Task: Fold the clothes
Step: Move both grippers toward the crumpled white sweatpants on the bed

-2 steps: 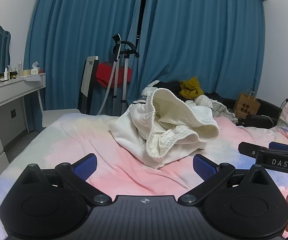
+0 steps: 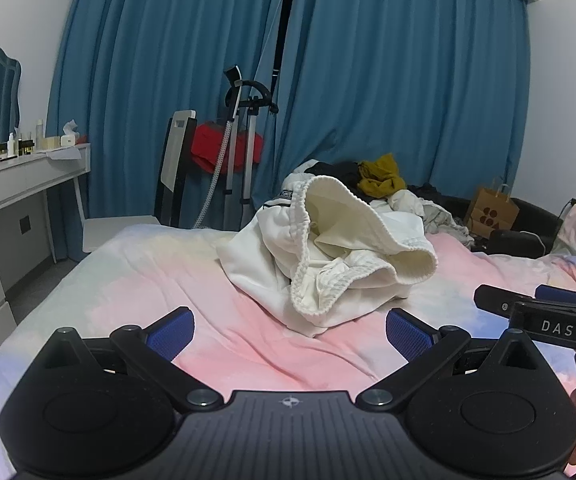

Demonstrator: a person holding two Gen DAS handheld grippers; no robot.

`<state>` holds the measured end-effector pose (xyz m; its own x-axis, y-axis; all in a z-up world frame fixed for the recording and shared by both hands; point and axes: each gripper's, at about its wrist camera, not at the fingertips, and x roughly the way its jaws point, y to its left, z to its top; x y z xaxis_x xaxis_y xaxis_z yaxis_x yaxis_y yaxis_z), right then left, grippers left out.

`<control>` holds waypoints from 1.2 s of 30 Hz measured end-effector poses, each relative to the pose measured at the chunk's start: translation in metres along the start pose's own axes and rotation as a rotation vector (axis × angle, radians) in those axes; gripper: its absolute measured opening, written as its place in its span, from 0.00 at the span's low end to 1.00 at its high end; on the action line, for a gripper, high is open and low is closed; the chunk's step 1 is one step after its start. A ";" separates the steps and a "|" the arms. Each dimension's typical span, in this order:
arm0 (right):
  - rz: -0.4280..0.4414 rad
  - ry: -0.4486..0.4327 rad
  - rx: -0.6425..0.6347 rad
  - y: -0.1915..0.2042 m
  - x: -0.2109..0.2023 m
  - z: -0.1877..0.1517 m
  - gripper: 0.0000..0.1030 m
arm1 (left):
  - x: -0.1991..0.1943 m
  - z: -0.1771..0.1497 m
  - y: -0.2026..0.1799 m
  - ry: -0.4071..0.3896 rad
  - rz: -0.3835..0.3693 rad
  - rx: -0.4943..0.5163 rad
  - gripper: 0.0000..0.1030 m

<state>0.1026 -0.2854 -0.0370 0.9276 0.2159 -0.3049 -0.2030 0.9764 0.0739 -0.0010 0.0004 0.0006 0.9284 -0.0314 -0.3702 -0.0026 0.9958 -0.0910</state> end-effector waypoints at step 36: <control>-0.027 -0.087 0.117 0.014 -0.036 0.042 1.00 | -0.014 0.004 0.009 -0.012 0.008 -0.009 1.00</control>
<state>0.0797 -0.2799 0.0153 0.9568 0.1837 -0.2255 -0.1449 0.9733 0.1783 -0.0131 0.0103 0.0084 0.9328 -0.0228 -0.3596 -0.0129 0.9952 -0.0966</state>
